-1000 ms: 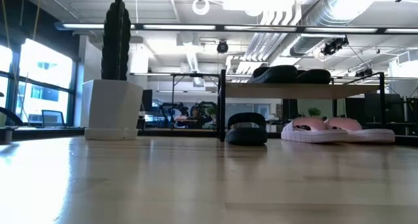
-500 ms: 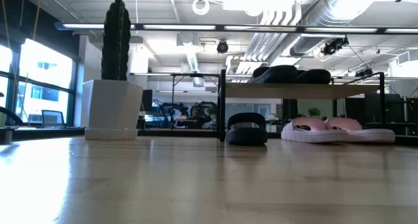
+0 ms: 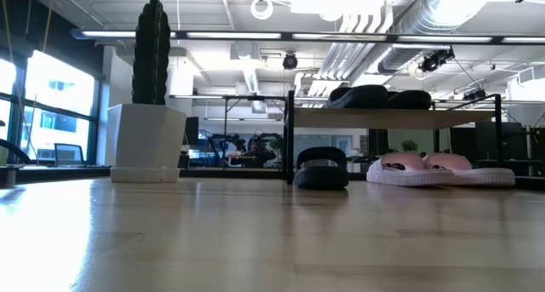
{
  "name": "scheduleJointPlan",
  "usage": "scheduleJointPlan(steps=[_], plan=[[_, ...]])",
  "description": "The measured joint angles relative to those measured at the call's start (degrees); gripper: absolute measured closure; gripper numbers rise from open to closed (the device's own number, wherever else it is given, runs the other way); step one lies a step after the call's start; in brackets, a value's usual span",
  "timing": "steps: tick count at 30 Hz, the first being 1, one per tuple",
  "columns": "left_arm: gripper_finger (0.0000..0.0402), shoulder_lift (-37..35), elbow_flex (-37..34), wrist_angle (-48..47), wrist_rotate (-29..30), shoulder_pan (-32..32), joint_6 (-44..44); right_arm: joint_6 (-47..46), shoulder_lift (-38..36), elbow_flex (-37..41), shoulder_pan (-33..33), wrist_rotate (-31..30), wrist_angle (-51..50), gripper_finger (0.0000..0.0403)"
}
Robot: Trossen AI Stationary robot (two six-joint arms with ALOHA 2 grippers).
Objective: Pick and place slides into the shelf
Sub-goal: Put the black slipper under the shelf
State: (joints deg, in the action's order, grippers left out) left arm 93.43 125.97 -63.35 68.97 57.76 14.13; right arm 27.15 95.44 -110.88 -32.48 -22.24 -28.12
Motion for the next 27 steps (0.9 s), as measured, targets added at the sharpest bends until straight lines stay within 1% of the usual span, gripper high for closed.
scheduleJointPlan(steps=[4,6,8,12,14,15,18,20,23,27], plan=[[0.0401,0.0,-0.01,0.26,0.0,0.0,0.0,0.15,0.86,0.01,0.25,1.03,0.69,0.0214],[0.0401,0.0,-0.02,0.27,0.01,0.0,0.0,0.81,1.11,0.01,0.36,1.29,1.13,0.0228],[0.0401,0.0,-0.02,0.26,-0.02,0.02,0.0,1.27,1.11,0.01,0.36,1.29,1.27,0.0253],[0.0399,-0.02,-0.02,0.3,-0.62,0.0,0.48,1.68,1.11,0.01,0.54,1.57,1.19,0.0322],[0.0392,-0.04,-0.02,0.31,-0.69,0.0,0.49,1.69,1.11,0.01,0.54,1.81,0.91,0.0357],[0.0387,-0.04,-0.02,0.28,-0.8,0.0,0.57,1.74,1.11,0.01,0.59,1.82,0.67,0.0367],[0.0366,-0.04,-0.02,0.14,-1.15,0.0,0.66,1.62,1.11,0.01,0.82,1.76,0.56,0.0367],[0.035,-0.07,-0.02,-0.03,-2.47,-0.04,1.02,1.6,1.11,0.01,0.74,0.58,0.56,0.0367],[0.032,-0.09,-0.02,-0.07,-3.61,-0.04,1.14,1.34,1.11,0.01,0.73,-1.96,-0.27,0.0367],[0.0279,-0.52,-0.04,-0.32,-3.43,-0.02,1.25,0.1,1.11,0.01,0.71,-3.45,-1.64,0.0367]])
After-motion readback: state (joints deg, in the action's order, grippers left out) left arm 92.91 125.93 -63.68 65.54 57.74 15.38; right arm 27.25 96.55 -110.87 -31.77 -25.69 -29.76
